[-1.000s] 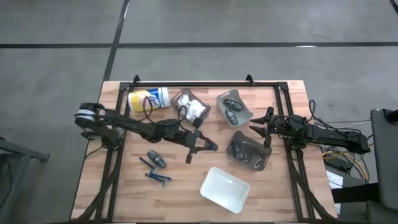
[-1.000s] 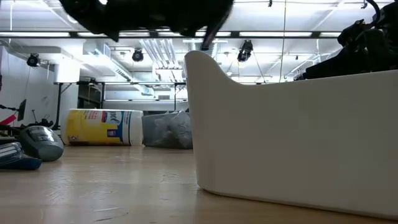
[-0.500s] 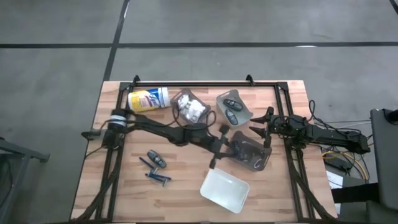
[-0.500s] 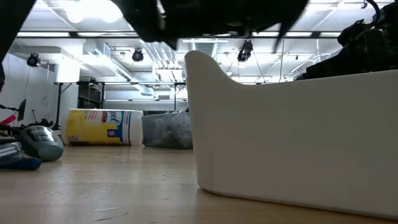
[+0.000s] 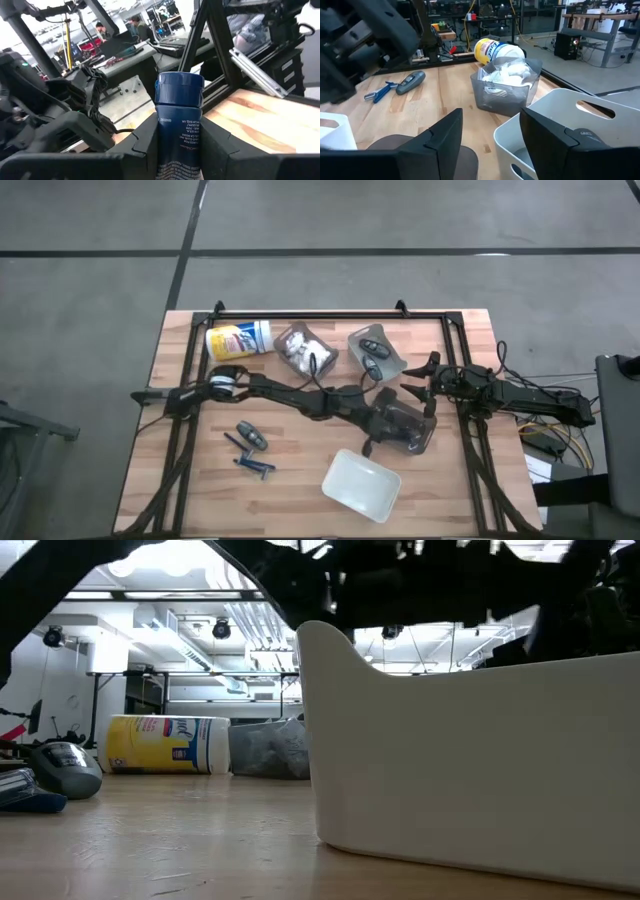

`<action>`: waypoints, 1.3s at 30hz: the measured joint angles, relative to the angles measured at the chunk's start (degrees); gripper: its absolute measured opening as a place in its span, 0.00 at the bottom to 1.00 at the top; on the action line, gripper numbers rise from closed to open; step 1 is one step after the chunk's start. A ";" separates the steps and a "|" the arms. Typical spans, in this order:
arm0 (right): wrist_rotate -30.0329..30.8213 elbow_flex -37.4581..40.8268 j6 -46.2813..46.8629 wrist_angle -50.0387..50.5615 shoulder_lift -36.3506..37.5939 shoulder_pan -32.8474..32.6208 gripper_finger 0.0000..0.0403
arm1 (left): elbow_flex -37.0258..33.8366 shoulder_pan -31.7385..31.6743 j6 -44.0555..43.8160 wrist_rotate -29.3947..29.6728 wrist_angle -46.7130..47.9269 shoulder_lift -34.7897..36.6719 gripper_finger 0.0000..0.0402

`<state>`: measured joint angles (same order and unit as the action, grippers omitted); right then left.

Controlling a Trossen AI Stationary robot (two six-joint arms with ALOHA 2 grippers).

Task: Pick & Place Travel size toiletries
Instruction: Put the blue shave cream into the bottom black bin

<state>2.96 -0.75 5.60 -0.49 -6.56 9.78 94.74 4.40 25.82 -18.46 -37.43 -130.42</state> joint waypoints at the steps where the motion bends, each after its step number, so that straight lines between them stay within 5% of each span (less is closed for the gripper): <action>1: 0.00 0.00 -0.04 0.00 0.04 0.00 0.47 | 1.10 0.00 0.32 0.01 1.05 -0.58 0.27; 13: 0.00 0.00 -0.02 0.00 0.02 -0.02 0.37 | 4.40 -0.32 5.78 1.24 11.93 -2.22 0.27; 20: 0.00 0.00 -0.02 0.00 0.02 -0.02 0.31 | 4.35 -0.80 9.27 9.92 17.57 -2.31 0.27; 39: 0.00 0.00 0.22 0.00 0.02 -0.02 0.14 | 4.28 -1.03 7.35 7.15 18.05 -2.31 0.27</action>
<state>2.96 -0.75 5.82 -0.49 -6.55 9.76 99.02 3.38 33.17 -11.31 -19.37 -132.73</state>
